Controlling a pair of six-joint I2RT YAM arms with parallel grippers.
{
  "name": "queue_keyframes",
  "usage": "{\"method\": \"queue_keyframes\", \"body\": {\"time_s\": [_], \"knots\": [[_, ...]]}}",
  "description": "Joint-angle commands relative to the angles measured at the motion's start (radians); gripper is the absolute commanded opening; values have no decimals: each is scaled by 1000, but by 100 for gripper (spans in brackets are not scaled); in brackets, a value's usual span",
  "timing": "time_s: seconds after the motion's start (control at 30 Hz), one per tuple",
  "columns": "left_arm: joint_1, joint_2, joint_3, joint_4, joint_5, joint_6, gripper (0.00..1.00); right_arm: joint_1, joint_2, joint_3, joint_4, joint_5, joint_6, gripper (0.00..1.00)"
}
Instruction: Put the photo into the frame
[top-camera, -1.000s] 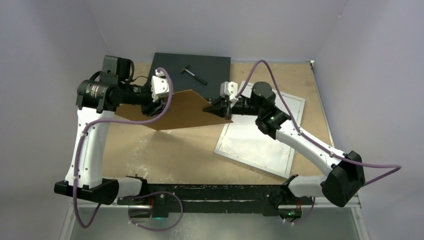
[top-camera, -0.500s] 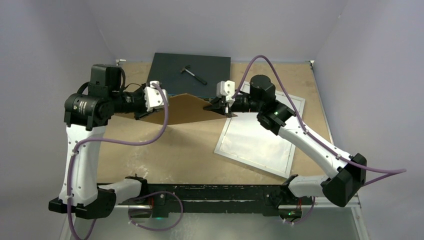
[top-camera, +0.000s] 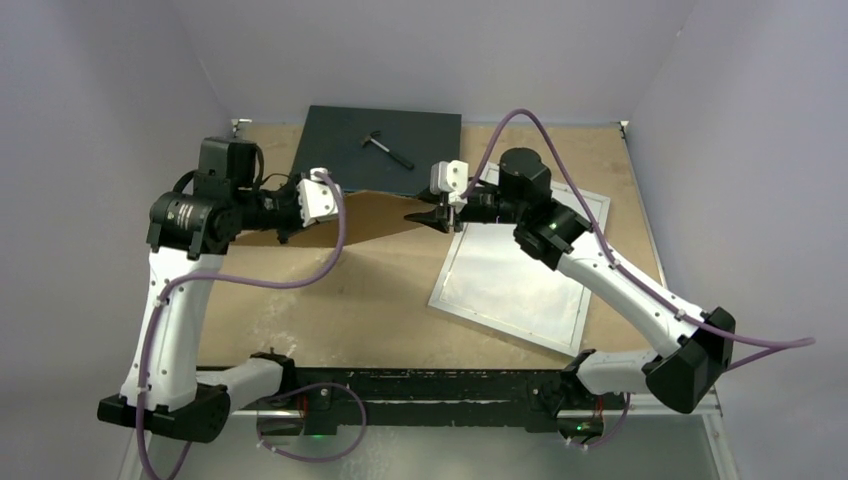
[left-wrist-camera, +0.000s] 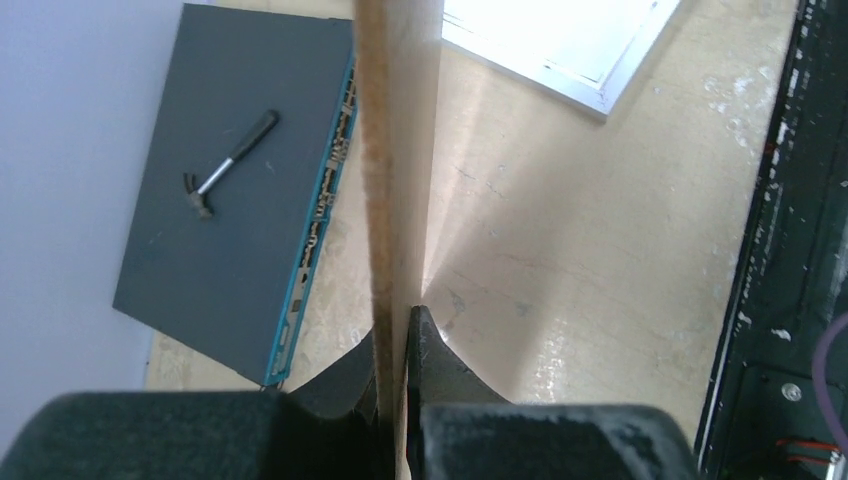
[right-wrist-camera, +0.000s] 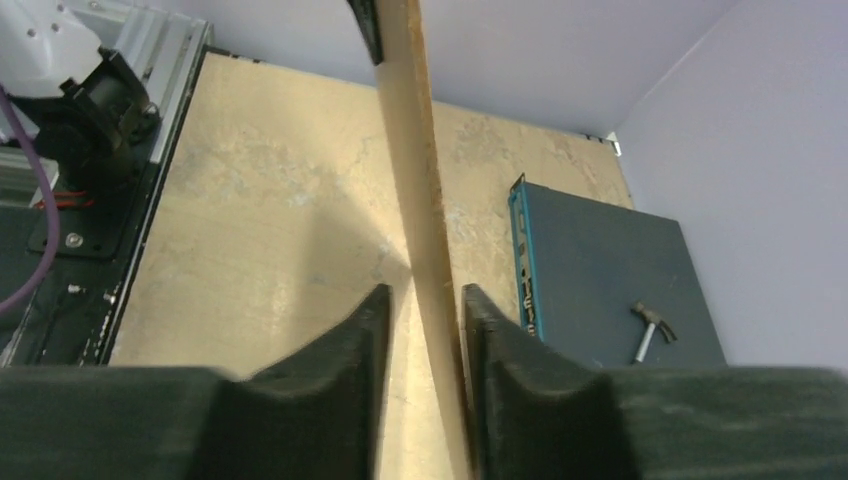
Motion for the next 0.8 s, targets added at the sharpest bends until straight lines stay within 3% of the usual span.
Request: {"method": "queue_keyframes", "body": {"time_s": [0.0,0.07,0.13,0.4,0.5,0.63,0.77], "knots": [[7,-113,-69,270,1,-124,0,-1,-61,-33,115,49,33,43],[7,-101,-62,270,22,-140,0,-11,-86,-80,187,79,66,64],[7,-60,-29,244,36,-172,0,-25,-117,-131,265,122,112,98],[7,-26,17,458,79,-441,0,-129,-324,-310,519,269,379,99],[6,6,72,441,97,-466,0,-188,-369,-386,585,272,488,99],[7,25,131,414,109,-470,0,-276,-365,-478,686,164,605,99],[6,44,209,392,134,-497,0,-345,-281,-580,902,-19,742,99]]}}
